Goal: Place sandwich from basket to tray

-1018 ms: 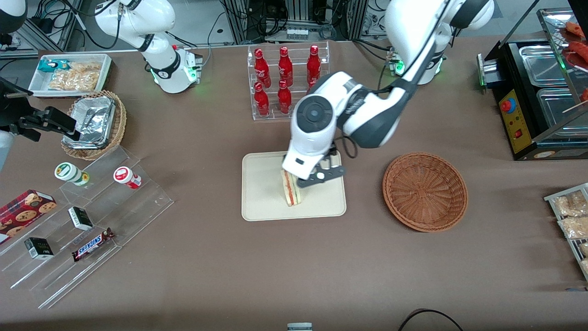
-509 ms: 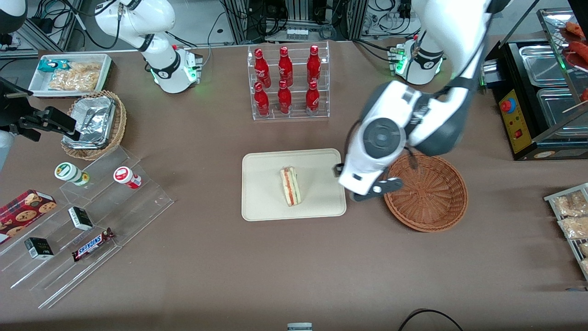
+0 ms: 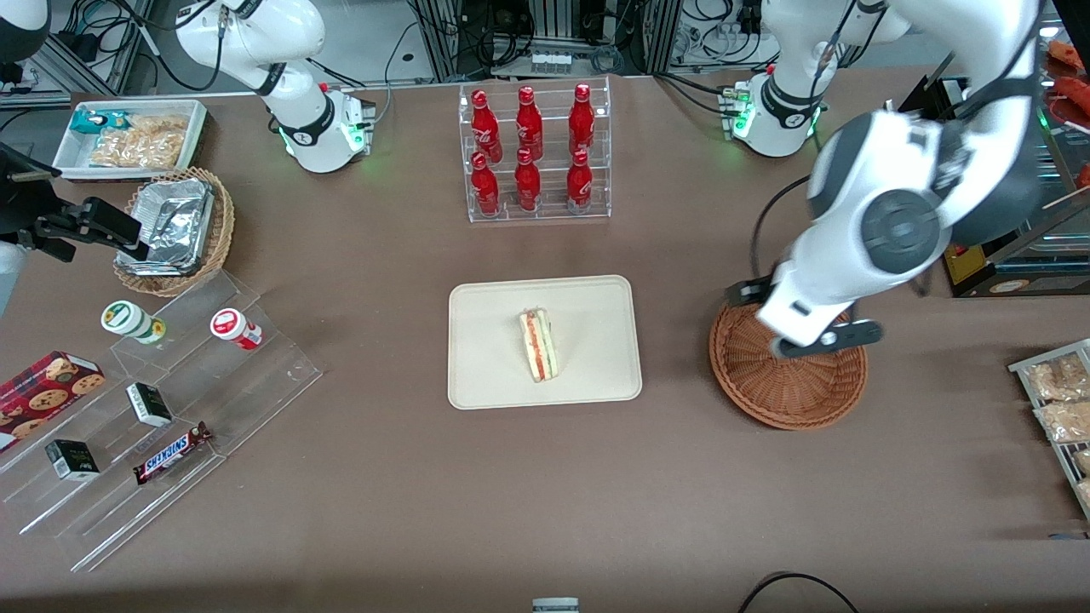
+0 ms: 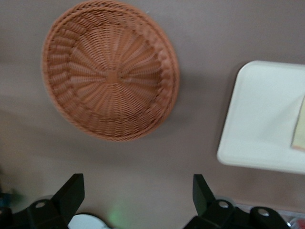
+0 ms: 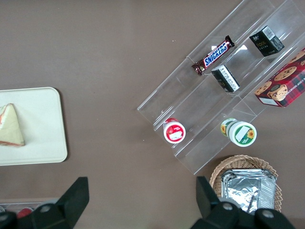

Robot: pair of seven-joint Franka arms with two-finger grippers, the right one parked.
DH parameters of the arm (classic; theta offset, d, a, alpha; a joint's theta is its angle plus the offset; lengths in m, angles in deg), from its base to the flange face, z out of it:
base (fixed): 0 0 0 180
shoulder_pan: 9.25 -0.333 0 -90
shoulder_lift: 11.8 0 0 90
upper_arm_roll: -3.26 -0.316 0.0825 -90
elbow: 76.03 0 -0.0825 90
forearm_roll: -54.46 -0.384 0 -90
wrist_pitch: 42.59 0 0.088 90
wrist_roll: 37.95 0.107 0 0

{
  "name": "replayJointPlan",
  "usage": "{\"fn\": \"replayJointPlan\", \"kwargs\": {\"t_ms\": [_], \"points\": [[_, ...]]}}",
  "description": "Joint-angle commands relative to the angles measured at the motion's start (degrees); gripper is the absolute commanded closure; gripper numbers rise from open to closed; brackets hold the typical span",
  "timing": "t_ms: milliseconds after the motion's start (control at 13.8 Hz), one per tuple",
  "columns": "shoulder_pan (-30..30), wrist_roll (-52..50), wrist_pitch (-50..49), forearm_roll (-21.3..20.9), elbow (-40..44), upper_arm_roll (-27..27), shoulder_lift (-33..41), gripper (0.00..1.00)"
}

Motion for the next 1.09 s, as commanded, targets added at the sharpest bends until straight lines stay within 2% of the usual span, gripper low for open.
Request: {"fn": "replayJointPlan", "kwargs": {"t_ms": [0,436,655,1018], "points": [[-3.61,7.43,-1.87,-0.34,-2.77,0.66,4.67,0.00],[-10.11,20.96,-4.16,-0.52,-3.48,0.57,11.96,0.00],[-10.39,24.24,-7.23,-0.43,-1.55,-2.41,13.55,0.00],[-10.13,26.70,-5.58,-0.34,-1.10,-4.53,14.00,0.00]]}}
